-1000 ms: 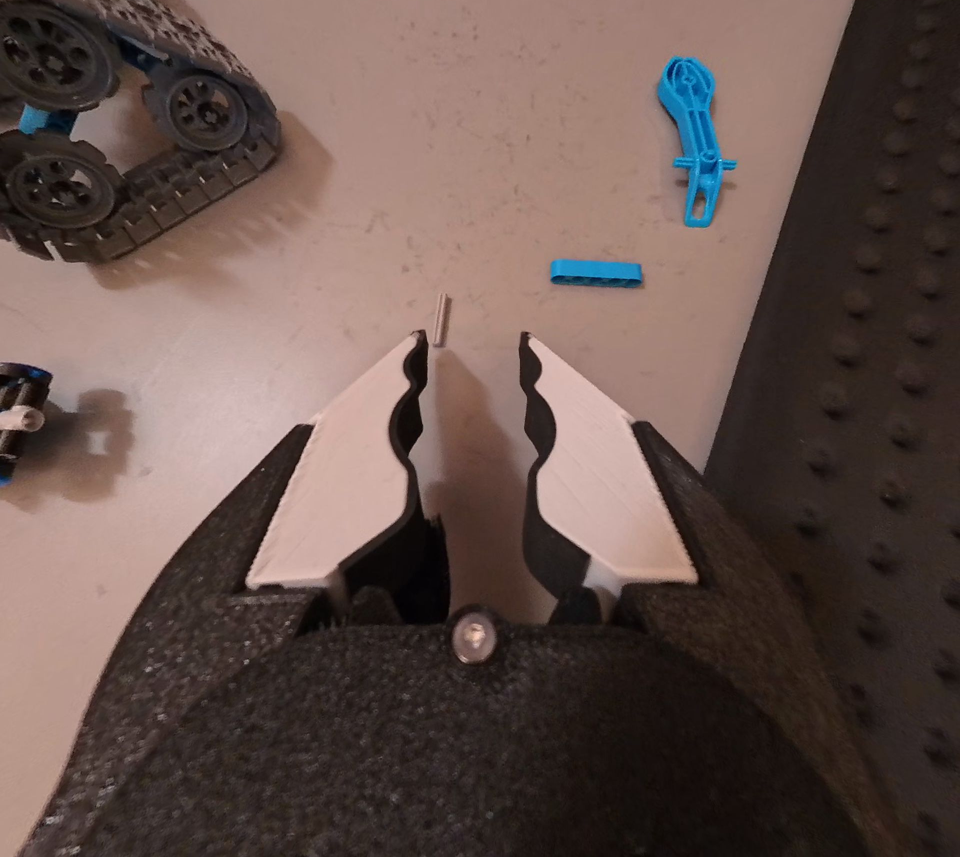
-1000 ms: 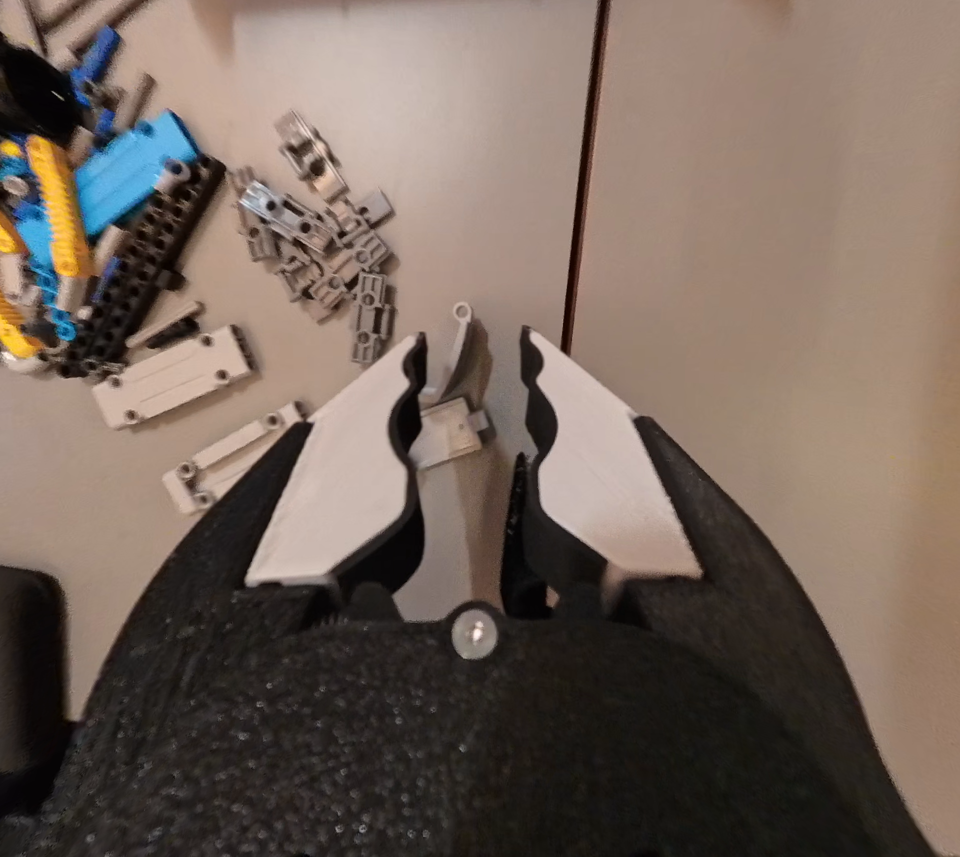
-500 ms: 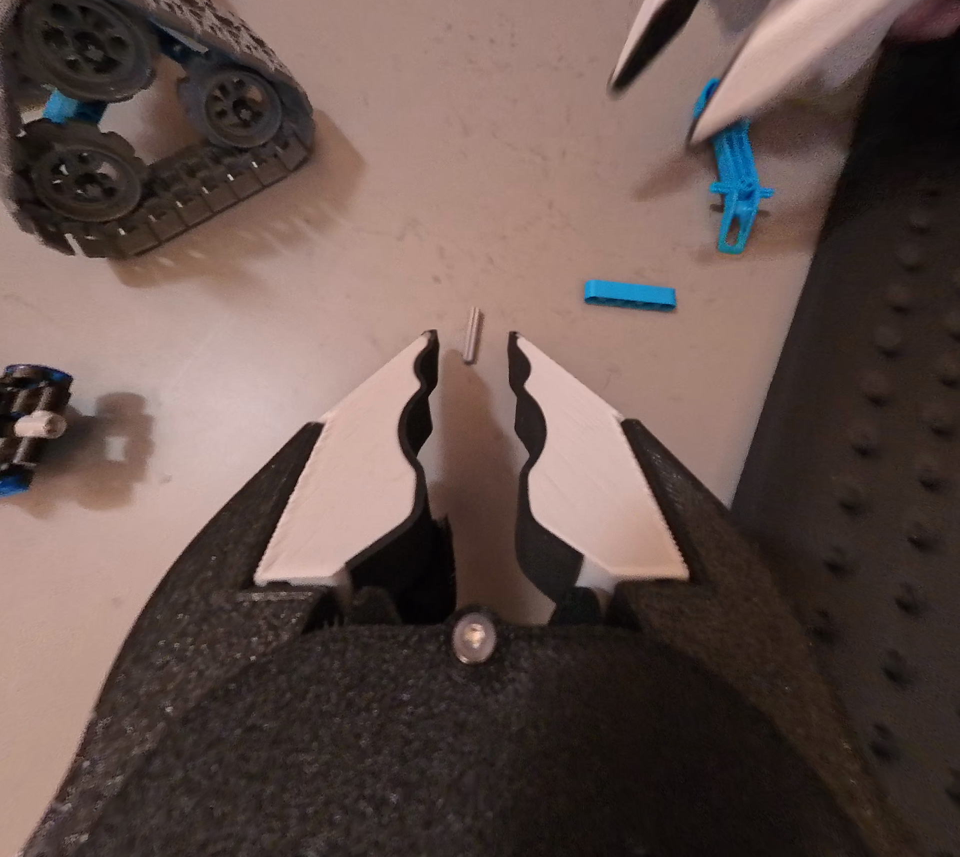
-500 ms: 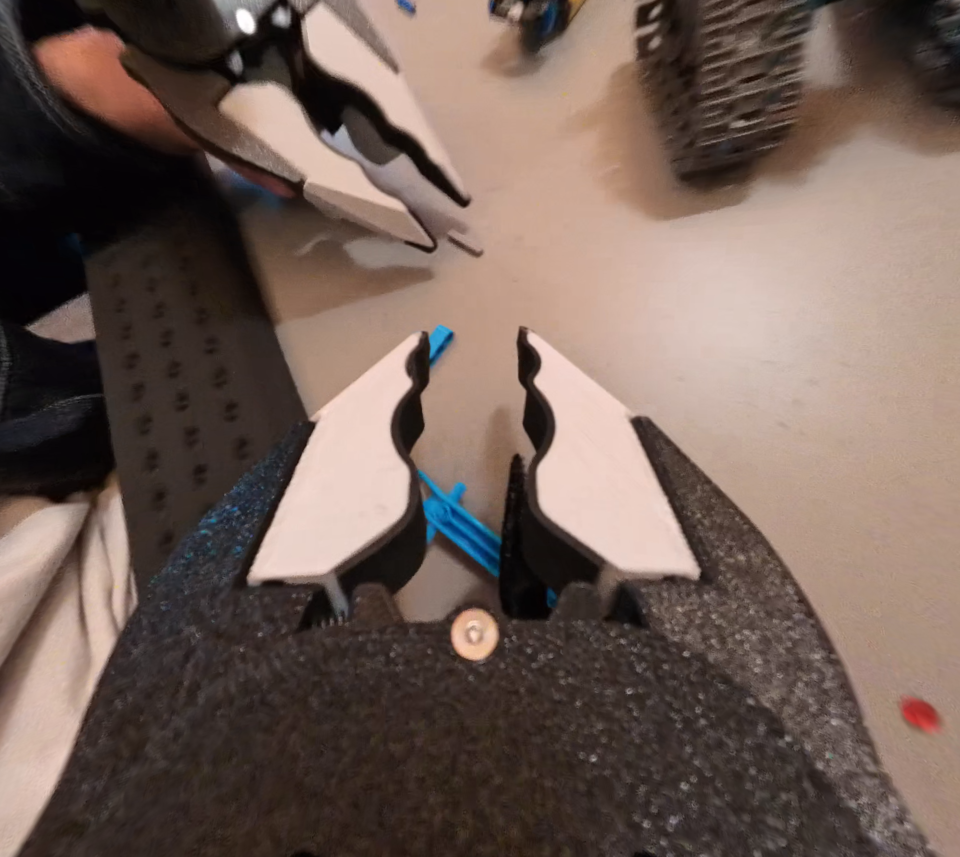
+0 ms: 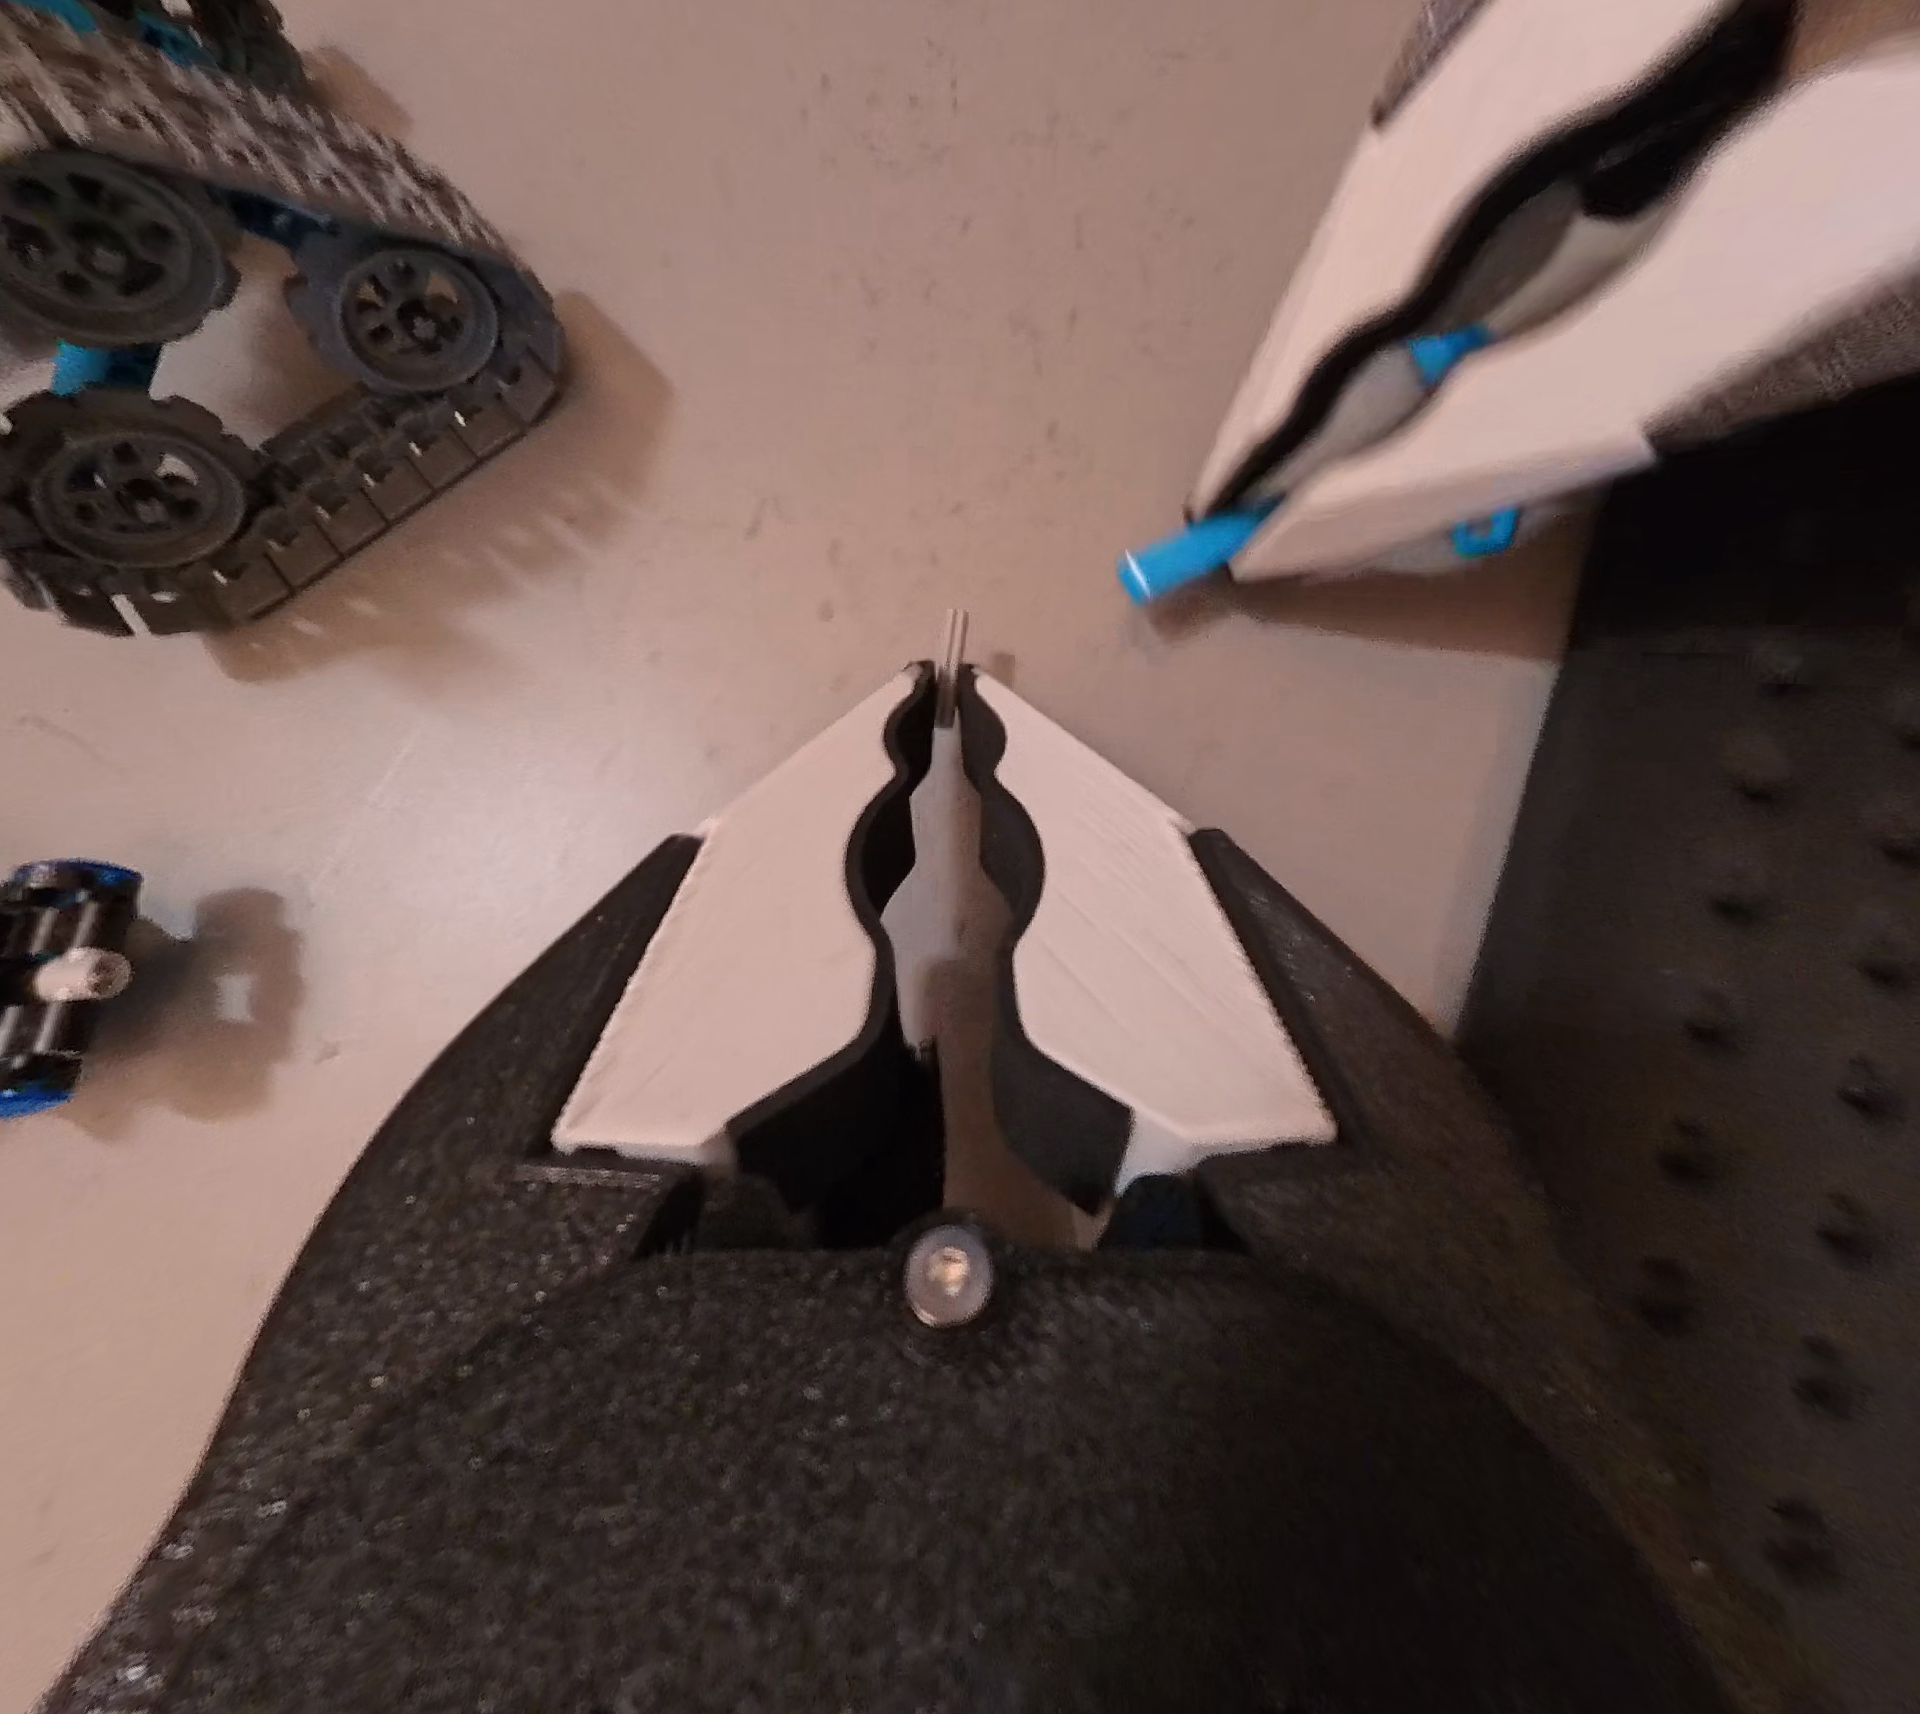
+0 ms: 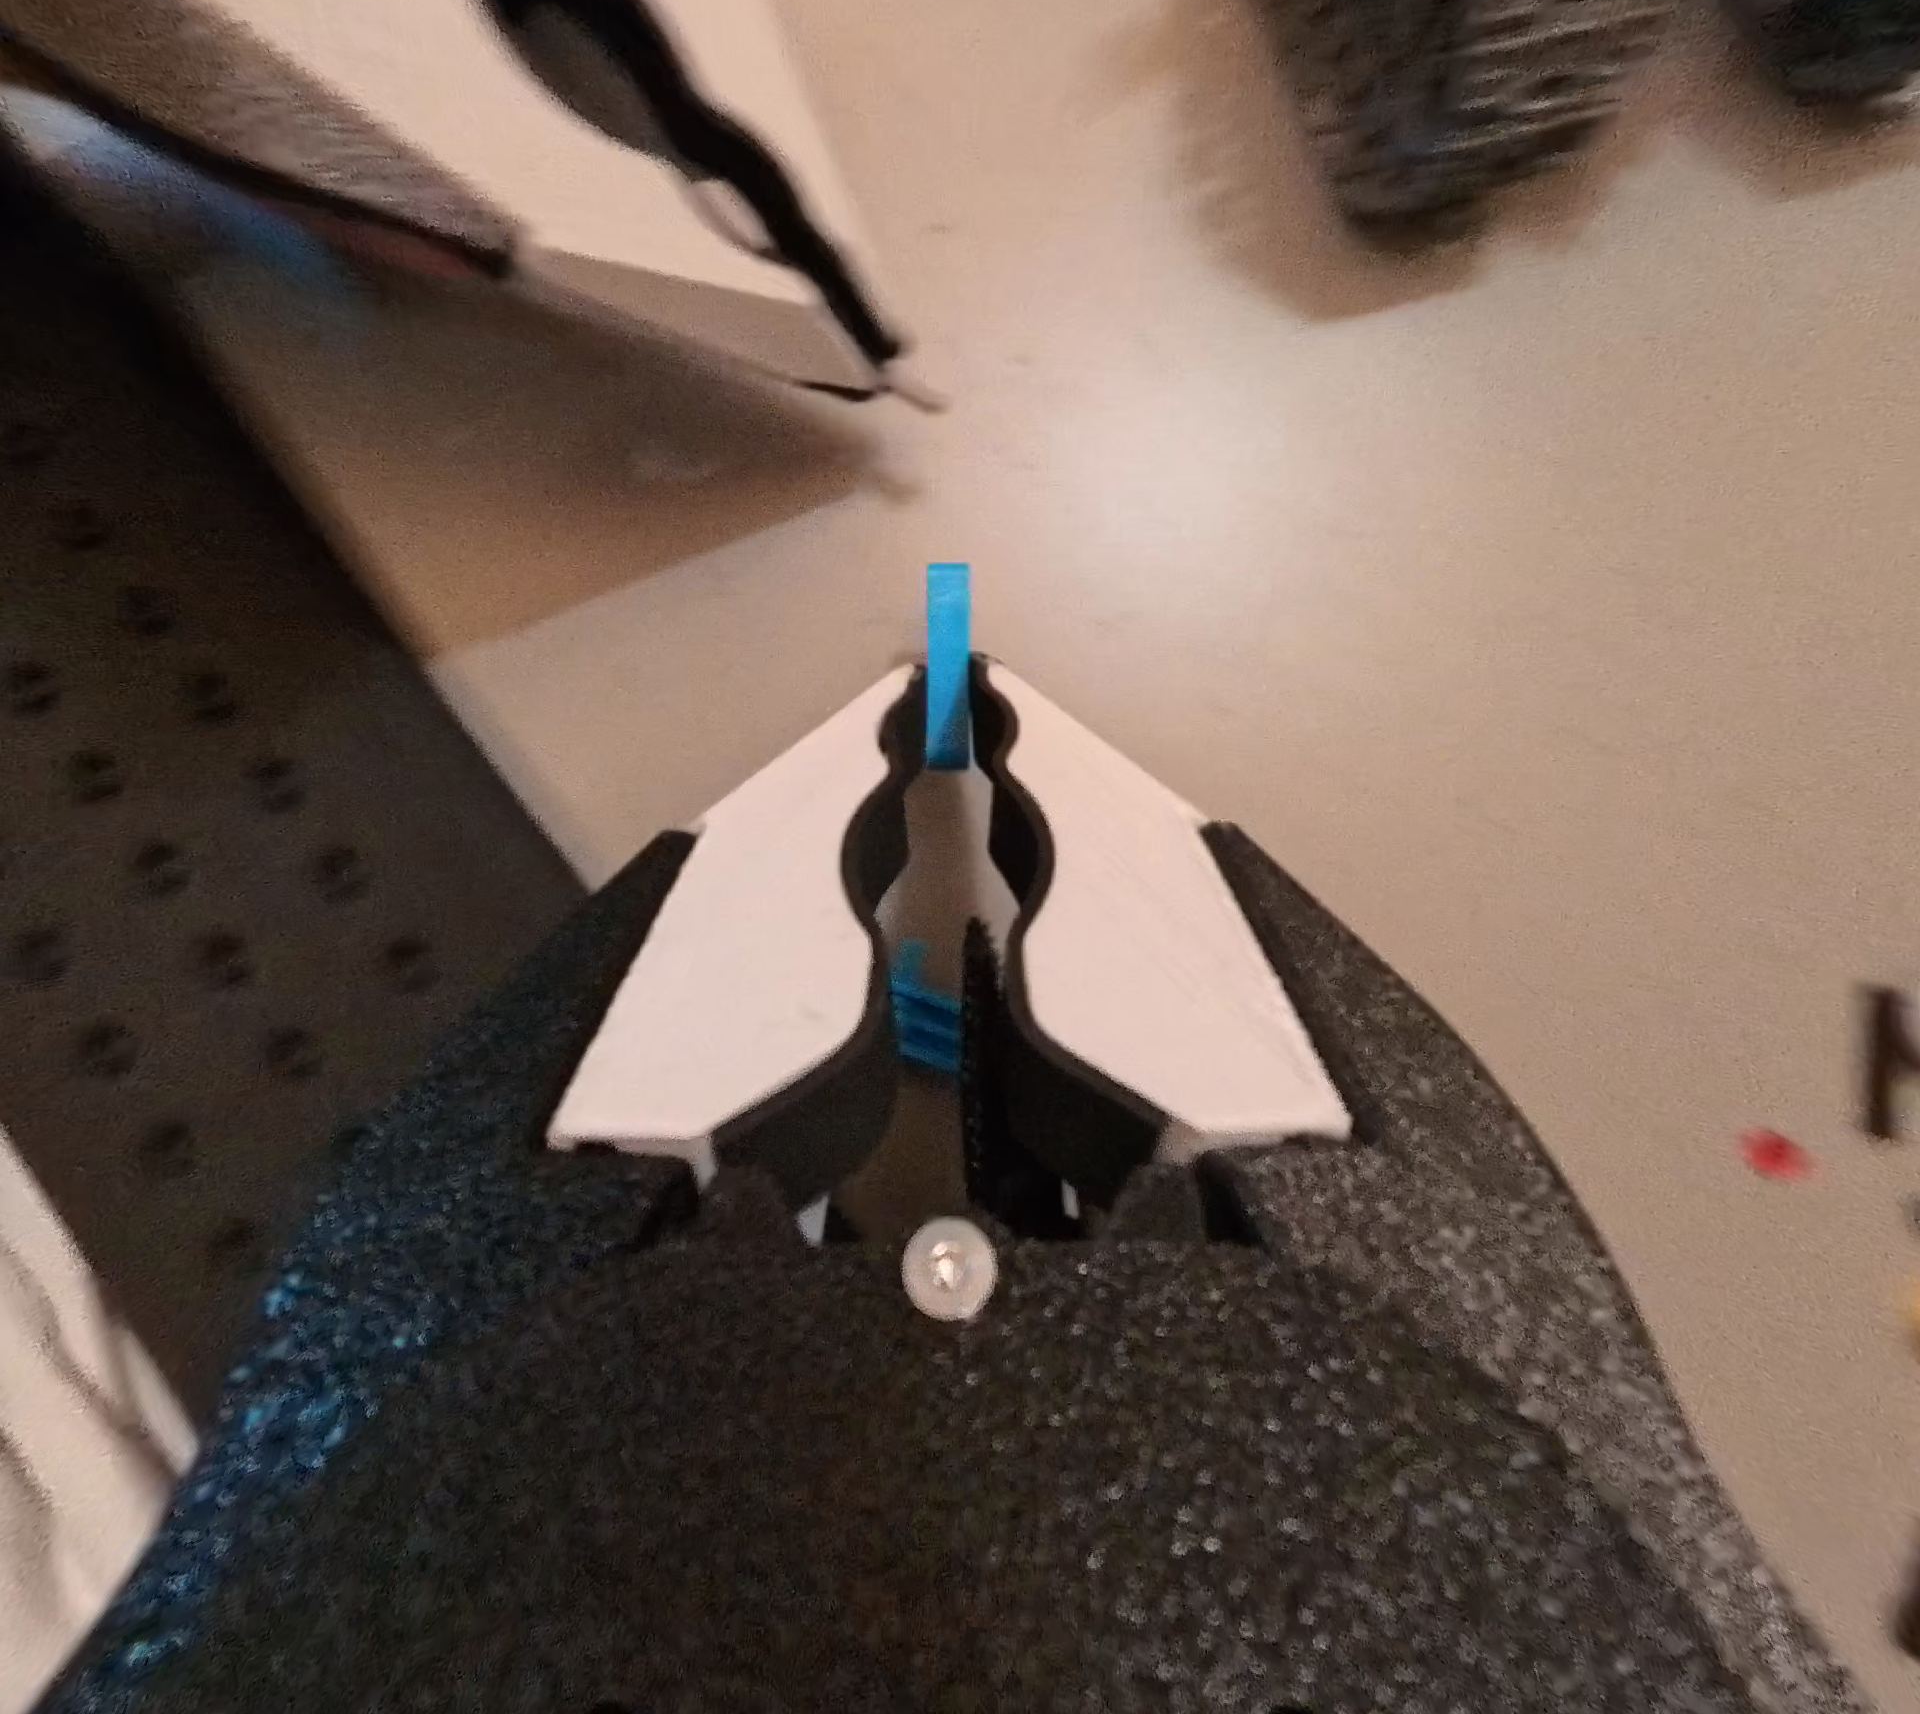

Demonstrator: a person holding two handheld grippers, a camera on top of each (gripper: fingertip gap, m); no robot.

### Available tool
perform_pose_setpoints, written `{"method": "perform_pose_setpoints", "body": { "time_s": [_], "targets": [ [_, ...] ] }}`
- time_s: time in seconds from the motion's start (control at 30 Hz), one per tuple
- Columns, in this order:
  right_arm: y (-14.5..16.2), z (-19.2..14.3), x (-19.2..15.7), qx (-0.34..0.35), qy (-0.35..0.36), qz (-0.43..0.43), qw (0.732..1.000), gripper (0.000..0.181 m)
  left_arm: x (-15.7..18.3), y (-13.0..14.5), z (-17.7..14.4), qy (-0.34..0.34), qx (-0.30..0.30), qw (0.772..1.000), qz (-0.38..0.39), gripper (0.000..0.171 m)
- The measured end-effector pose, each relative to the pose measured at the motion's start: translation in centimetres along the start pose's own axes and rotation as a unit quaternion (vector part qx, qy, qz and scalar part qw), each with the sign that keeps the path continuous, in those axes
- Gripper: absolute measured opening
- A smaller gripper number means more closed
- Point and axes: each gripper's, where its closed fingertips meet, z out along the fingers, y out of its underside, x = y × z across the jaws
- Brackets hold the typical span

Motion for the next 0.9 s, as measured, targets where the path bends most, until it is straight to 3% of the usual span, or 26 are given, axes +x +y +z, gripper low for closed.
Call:
{"method": "perform_pose_setpoints", "body": {
  "time_s": [0.1,0.2,0.27,0.33,0.53,0.67,0.8,0.9],
  "targets": [
    [1.3,-5.3,10.0,0.034,0.115,0.057,0.991,0.006,1.2,-2.5,-0.8,0.038,0.044,0.998,-0.021,0.003],
    [6.7,-10.2,20.3,0.049,0.196,0.171,0.964,0.006,1.9,-5.4,-0.7,0.068,0.070,0.995,-0.031,0.003],
    [9.6,-10.1,23.0,0.044,0.176,0.211,0.961,0.006,2.0,-7.8,0.5,0.083,0.073,0.993,-0.031,0.003],
    [11.8,-10.1,24.9,0.016,0.208,0.209,0.955,0.006,1.7,-10.3,2.9,0.090,0.059,0.994,-0.030,0.003],
    [12.2,-11.1,23.8,0.061,0.212,0.228,0.948,0.021,2.8,-17.9,14.1,0.106,0.015,0.994,0.033,0.003],
    [11.9,-12.7,21.1,0.113,0.233,0.209,0.943,0.015,3.0,-20.0,20.5,0.118,0.001,0.993,0.021,0.003],
    [12.1,-12.8,18.2,0.106,0.245,0.152,0.952,0.015,2.6,-19.1,22.2,0.138,-0.018,0.990,-0.022,0.022],
    [12.0,-12.2,17.5,0.098,0.232,0.127,0.960,0.014,2.0,-18.4,19.3,0.146,-0.004,0.988,-0.044,0.028]
  ]
}}
